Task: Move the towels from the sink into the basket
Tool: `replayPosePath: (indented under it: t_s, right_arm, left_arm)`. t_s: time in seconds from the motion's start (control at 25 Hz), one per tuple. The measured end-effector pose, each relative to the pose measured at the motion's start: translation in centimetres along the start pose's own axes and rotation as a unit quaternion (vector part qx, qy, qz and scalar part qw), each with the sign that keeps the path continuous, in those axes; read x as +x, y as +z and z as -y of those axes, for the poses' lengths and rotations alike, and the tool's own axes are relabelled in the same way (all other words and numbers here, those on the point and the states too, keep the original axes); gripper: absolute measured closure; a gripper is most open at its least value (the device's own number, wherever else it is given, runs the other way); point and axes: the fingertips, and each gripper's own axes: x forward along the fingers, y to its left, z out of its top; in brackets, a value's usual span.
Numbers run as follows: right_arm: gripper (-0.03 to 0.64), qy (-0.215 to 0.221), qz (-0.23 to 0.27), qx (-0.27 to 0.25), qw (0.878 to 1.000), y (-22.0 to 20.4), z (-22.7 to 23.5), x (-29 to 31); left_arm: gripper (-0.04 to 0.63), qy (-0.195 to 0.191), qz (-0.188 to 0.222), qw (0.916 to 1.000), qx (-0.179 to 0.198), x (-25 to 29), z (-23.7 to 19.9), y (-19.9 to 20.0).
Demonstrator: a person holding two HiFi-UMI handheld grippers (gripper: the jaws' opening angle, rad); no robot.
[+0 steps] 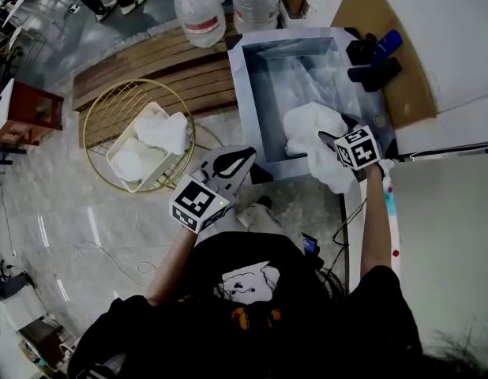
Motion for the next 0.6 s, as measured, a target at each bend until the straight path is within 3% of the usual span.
replayPosePath:
  t_s: [0.16, 0.32, 0.48, 0.6]
  right_arm:
    - [0.249, 0.068, -0.086, -0.063, 0.992, -1.6, 0.6, 3.9]
    - [0.221, 0.113, -0.176, -0.124, 0.97, -3.6, 0.1, 7.3]
    - [0.213, 0.118, -0.276, -0.177, 0.937, -6.7, 0.1, 9.9]
    - [0.213, 0.109, -0.285, -0.2, 0.931, -7.3, 0.2, 11.5]
  left_arm:
    - [0.589, 0.008, -0.006, 0.9999, 0.001, 1.1, 0.3, 0.6]
    - [0.59, 0.006, -0.021, 0.9998, 0.001, 2.2, 0.6, 0.5]
    - [0.59, 0.014, -0.03, 0.9995, -0.002, 2.6, 0.2, 0.5]
    - [0.59, 0.026, -0.032, 0.9991, -0.006, 2.2, -0.4, 0.4]
